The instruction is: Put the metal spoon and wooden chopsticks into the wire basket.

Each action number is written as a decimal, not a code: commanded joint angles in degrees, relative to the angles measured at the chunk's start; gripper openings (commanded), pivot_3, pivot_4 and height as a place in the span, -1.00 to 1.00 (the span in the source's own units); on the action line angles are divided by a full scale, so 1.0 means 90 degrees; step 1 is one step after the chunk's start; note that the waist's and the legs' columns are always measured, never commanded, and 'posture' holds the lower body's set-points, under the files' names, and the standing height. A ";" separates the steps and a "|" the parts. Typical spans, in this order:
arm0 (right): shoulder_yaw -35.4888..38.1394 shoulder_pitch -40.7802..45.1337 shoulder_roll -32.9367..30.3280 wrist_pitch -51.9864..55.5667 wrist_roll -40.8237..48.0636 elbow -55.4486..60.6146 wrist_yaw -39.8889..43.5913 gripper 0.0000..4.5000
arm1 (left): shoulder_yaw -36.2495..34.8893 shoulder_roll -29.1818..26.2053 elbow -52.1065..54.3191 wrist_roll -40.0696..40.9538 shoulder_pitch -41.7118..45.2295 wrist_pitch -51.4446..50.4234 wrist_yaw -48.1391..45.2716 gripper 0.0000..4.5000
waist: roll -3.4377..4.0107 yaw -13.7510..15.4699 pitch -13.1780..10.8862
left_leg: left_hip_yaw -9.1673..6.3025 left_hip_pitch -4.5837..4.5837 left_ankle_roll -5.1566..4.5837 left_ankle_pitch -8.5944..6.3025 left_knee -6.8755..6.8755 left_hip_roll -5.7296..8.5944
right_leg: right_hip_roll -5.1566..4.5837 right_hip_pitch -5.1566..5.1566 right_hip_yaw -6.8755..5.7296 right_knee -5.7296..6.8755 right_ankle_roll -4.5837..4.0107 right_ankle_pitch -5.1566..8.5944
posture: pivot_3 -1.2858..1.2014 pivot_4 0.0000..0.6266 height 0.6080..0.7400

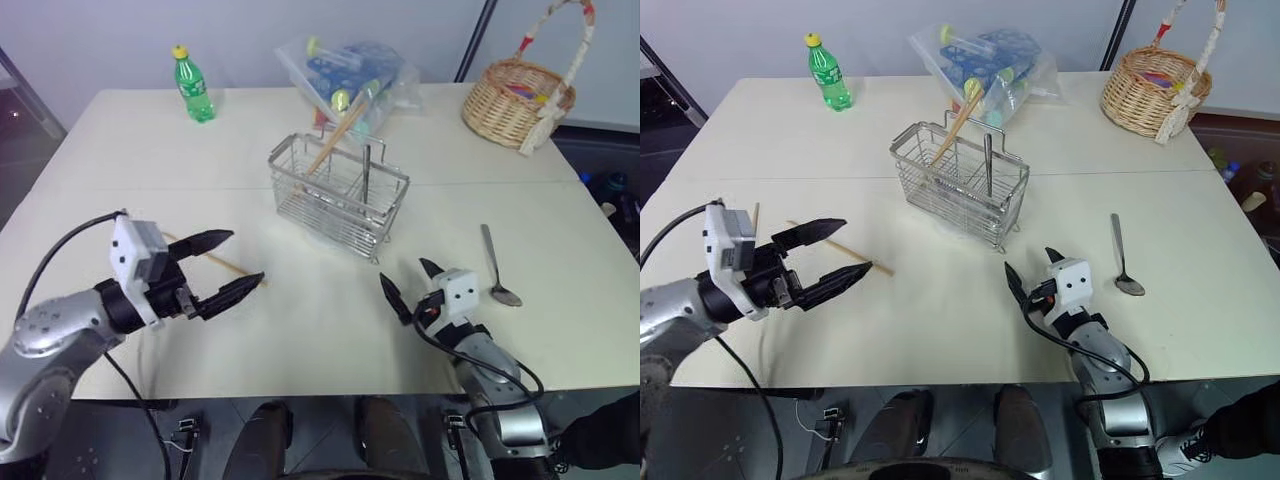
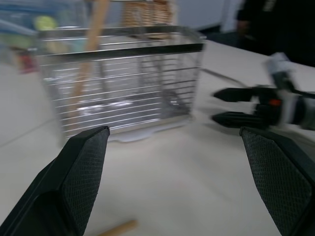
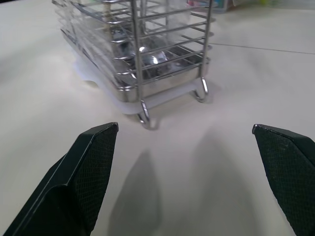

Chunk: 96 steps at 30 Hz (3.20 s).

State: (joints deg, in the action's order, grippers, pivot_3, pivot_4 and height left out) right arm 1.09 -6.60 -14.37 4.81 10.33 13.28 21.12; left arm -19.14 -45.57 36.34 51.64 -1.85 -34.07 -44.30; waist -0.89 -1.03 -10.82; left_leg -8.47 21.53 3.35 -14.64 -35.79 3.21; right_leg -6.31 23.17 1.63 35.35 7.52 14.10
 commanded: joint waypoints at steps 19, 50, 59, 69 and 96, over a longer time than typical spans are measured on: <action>0.2794 0.1251 -0.1527 0.3605 0.1678 0.0772 -0.0613 1.00 | 0.0813 0.0122 -0.0501 0.0534 0.0756 -0.0303 -0.1226 0.98 | 0.0011 0.0035 -0.0006 | 0.0005 0.0003 -0.0001 0.0000 -0.0003 -0.0002 | 0.0000 -0.0001 0.0006 -0.0002 -0.0002 0.0000 | 0.03 -0.52 1.00; 0.1528 0.2224 -0.3523 0.5697 0.1539 -0.0951 0.0792 1.00 | 0.1021 0.0922 -0.0267 -0.0269 0.0776 0.0343 -0.0617 0.98 | 0.0018 0.0039 -0.0007 | 0.0023 0.0008 -0.0014 -0.0005 -0.0014 -0.0002 | 0.0002 0.0000 0.0019 -0.0008 0.0003 -0.0003 | 0.03 -0.52 1.00; 0.1751 0.2291 -0.3407 0.5758 0.1399 -0.1373 0.0586 1.00 | 0.1091 0.1083 -0.0058 -0.0321 0.0698 0.0347 -0.0321 0.98 | 0.0014 0.0055 -0.0005 | 0.0024 0.0008 -0.0013 -0.0005 -0.0023 -0.0001 | 0.0001 -0.0009 0.0019 -0.0014 0.0004 -0.0003 | 0.03 -0.52 1.00; 0.1652 0.2366 -0.3078 0.6113 0.1439 -0.1516 0.0529 1.00 | 0.1094 0.1127 0.0088 -0.0280 0.0733 0.0275 -0.0036 0.98 | -0.0006 0.0046 0.0007 | 0.0024 0.0005 -0.0014 -0.0006 -0.0022 -0.0001 | 0.0001 -0.0012 0.0019 -0.0015 0.0003 -0.0003 | 0.03 -0.52 1.00; 0.1413 0.2276 -0.2811 0.6262 0.1156 -0.1038 0.0288 -0.98 | 0.1049 0.0714 0.0005 -0.0115 0.0705 0.0273 -0.0317 1.00 | -0.0031 0.0042 0.0022 | 0.0023 -0.0007 -0.0016 -0.0007 -0.0020 -0.0003 | 0.0003 -0.0025 0.0019 -0.0019 0.0000 -0.0001 | 0.03 -0.52 1.00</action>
State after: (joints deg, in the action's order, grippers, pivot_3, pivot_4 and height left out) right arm 14.86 15.27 -40.79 58.73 20.87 4.54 24.21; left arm -8.75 -38.55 36.02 49.90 4.15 -32.21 -46.27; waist -1.16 -0.65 -10.62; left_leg -8.26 21.46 3.20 -14.70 -35.98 3.18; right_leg -6.28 22.94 1.80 35.18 7.52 14.10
